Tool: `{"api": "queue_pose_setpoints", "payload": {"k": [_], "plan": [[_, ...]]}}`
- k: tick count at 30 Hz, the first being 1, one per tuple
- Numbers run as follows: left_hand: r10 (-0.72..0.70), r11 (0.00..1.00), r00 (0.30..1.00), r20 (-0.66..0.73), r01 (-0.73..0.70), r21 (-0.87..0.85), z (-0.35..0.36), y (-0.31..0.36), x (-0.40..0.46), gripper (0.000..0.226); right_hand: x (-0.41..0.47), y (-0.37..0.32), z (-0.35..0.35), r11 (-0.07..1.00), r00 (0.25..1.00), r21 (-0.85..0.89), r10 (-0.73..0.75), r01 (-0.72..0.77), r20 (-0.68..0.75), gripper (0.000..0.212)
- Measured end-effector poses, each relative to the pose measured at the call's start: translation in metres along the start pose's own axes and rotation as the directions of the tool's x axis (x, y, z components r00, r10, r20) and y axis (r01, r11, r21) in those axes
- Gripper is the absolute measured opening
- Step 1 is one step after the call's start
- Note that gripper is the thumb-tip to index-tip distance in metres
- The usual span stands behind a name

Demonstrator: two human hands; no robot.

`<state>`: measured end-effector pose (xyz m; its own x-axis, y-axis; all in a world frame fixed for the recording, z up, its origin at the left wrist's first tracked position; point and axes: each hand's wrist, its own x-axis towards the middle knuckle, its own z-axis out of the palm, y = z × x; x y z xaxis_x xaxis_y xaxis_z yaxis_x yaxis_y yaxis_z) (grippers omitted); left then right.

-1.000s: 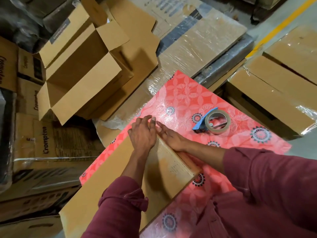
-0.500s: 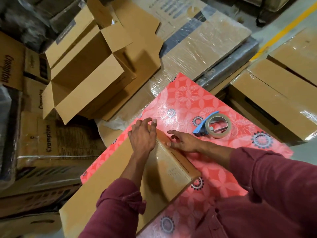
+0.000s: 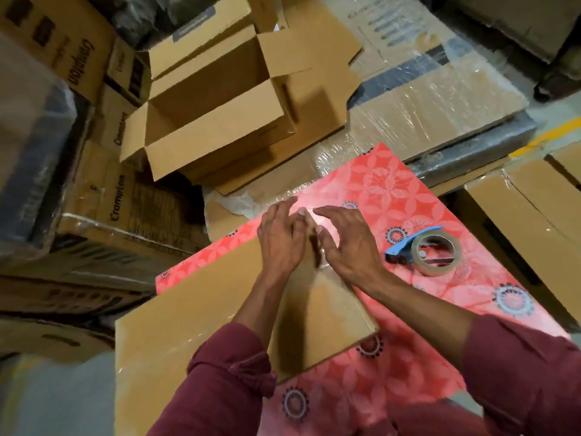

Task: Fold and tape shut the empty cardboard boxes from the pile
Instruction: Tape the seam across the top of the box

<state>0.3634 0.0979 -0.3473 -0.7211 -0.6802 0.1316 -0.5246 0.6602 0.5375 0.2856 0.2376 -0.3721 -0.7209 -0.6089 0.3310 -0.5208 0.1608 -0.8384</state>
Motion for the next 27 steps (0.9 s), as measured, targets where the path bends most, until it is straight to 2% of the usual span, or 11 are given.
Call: {"api": "queue_pose_setpoints", "payload": {"k": [2, 5, 8, 11, 13, 15, 17, 20, 22, 26, 27], "plan": [[0.000, 0.995, 0.998, -0.068, -0.007, -0.104, -0.025, -0.016, -0.019, 0.039, -0.002, -0.034, 0.012, 0.987, 0.985, -0.008, -0.161, 0.162, 0.057, 0.036], [-0.070, 0.977, 0.980, -0.187, 0.030, -0.211, -0.071, -0.063, -0.053, 0.038, -0.020, -0.080, 0.054, 0.960, 0.937, 0.022, -0.277, 0.278, 0.215, 0.036], [-0.204, 0.962, 0.951, -0.233, 0.151, -0.226, -0.114, -0.124, -0.102, 0.037, -0.051, -0.122, 0.113, 0.941, 0.869, 0.015, -0.319, 0.339, 0.378, 0.039], [-0.155, 0.986, 0.963, -0.220, 0.138, -0.093, -0.143, -0.181, -0.166, 0.044, -0.087, -0.160, 0.175, 0.923, 0.813, 0.017, -0.348, 0.385, 0.467, 0.044], [-0.171, 0.985, 0.941, -0.292, 0.152, -0.087, -0.163, -0.215, -0.198, 0.041, -0.108, -0.179, 0.211, 0.908, 0.773, 0.006, -0.361, 0.419, 0.521, 0.042], [-0.244, 0.970, 0.895, -0.374, 0.222, -0.101, -0.185, -0.248, -0.222, 0.042, -0.126, -0.192, 0.238, 0.884, 0.733, -0.030, -0.367, 0.466, 0.573, 0.039], [-0.387, 0.921, 0.872, -0.299, 0.352, -0.165, -0.205, -0.280, -0.241, 0.062, -0.141, -0.204, 0.256, 0.825, 0.658, -0.087, -0.377, 0.559, 0.652, 0.043], [-0.486, 0.748, 0.868, 0.098, 0.471, -0.468, -0.226, -0.317, -0.255, 0.100, -0.154, -0.214, 0.269, 0.701, 0.522, -0.169, -0.325, 0.693, 0.789, 0.057], [-0.465, 0.572, 0.860, 0.209, 0.472, -0.671, -0.229, -0.335, -0.255, 0.108, -0.156, -0.218, 0.272, 0.678, 0.502, -0.213, -0.261, 0.704, 0.825, 0.065], [-0.389, 0.073, 0.805, 0.448, 0.512, -0.856, -0.204, -0.362, -0.270, 0.082, -0.160, -0.226, 0.274, 0.675, 0.495, -0.240, -0.212, 0.698, 0.843, 0.067], [-0.394, 0.014, 0.782, 0.483, 0.530, -0.848, -0.192, -0.369, -0.279, 0.078, -0.160, -0.227, 0.275, 0.672, 0.492, -0.241, -0.209, 0.700, 0.845, 0.066]]}}
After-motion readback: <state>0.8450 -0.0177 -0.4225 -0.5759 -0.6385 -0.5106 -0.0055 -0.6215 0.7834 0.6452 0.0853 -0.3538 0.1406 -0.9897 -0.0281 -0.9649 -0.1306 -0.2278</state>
